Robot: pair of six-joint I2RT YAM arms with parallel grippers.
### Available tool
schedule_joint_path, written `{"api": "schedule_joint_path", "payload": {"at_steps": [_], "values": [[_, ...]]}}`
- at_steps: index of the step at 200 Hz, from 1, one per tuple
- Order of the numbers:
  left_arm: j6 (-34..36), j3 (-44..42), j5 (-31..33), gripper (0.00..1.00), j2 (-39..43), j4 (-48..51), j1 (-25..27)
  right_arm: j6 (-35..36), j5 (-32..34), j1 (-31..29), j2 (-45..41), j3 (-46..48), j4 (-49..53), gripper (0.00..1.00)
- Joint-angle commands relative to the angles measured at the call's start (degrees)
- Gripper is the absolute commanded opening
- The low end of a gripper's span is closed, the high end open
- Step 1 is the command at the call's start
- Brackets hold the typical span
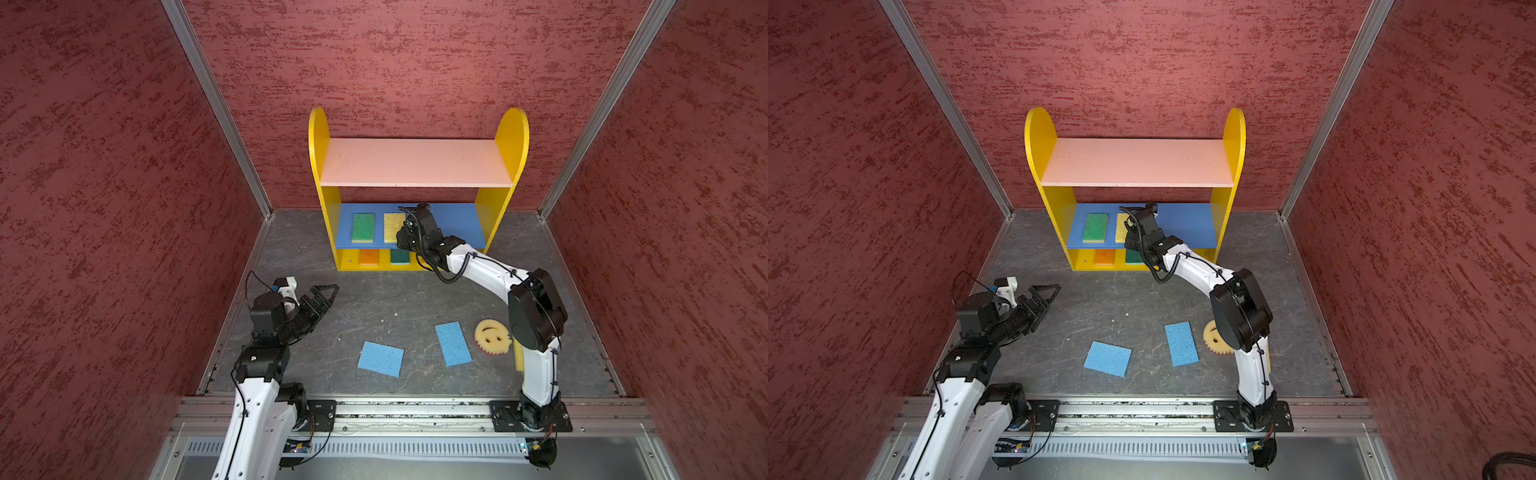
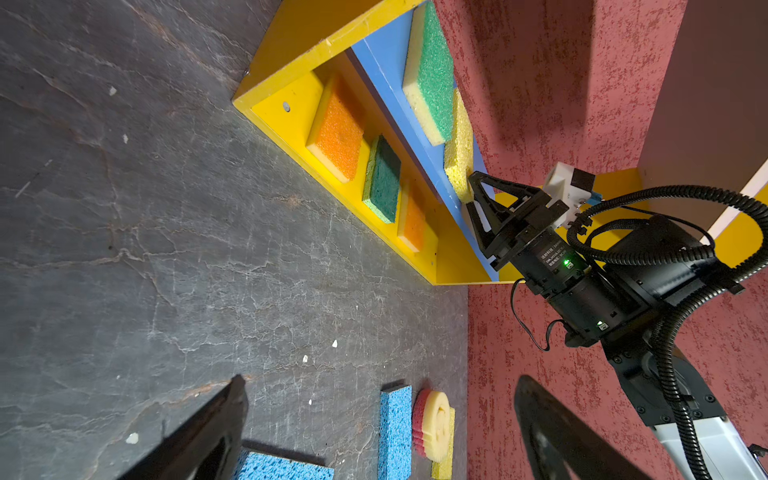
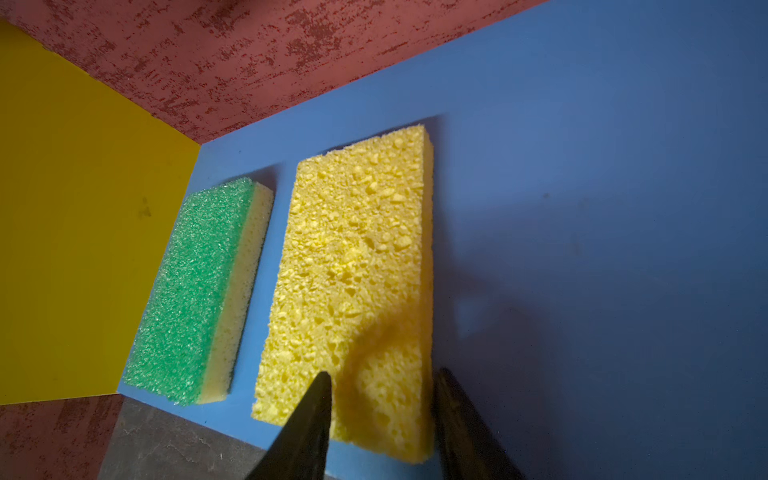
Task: Place and organize the cleaning sponges onto the shelf
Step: 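Lower the yellow sponge flat on the blue shelf and open the right gripper, then move the right gripper over the smiley sponge while the left gripper reaches forward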
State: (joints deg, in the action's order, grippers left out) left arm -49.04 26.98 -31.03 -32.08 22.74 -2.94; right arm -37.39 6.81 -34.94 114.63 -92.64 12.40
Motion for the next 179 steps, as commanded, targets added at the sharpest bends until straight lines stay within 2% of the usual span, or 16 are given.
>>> {"api": "schedule_joint_path", "payload": {"at_steps": [1, 57, 91, 115, 143, 162, 179], "values": [[1.2, 0.4, -0.1, 1.00, 0.3, 0.8, -0.6, 0.4, 0.5, 0.2, -2.0, -0.3, 3.3, 0.45], [1.8, 2.6, 0.5, 0.99, 2.2, 4.0, -0.7, 1.1, 2.4, 0.2, -9.1, 5.7, 2.2, 0.51], [2.0, 3.1, 0.0, 0.99, 4.0, 5.6, -0.2, 0.6, 3.8, 0.2, -17.5, 14.5, 0.2, 0.53], [2.0, 3.2, 0.3, 1.00, 4.8, 6.5, 2.1, -0.5, 4.1, 0.2, -25.1, 22.5, -1.5, 0.53], [1.8, 4.4, 6.1, 1.00, 4.9, 7.3, 9.8, -1.8, 4.1, 0.0, -34.6, 31.6, -1.7, 0.52], [1.2, 5.5, 12.7, 1.00, 3.7, 6.5, 18.2, -2.0, 5.3, 0.0, -40.0, 36.1, 1.0, 0.52], [0.5, 5.6, 19.6, 1.00, 1.2, 4.3, 27.9, -1.4, 6.7, 0.0, -44.2, 38.7, 5.4, 0.52]]}}
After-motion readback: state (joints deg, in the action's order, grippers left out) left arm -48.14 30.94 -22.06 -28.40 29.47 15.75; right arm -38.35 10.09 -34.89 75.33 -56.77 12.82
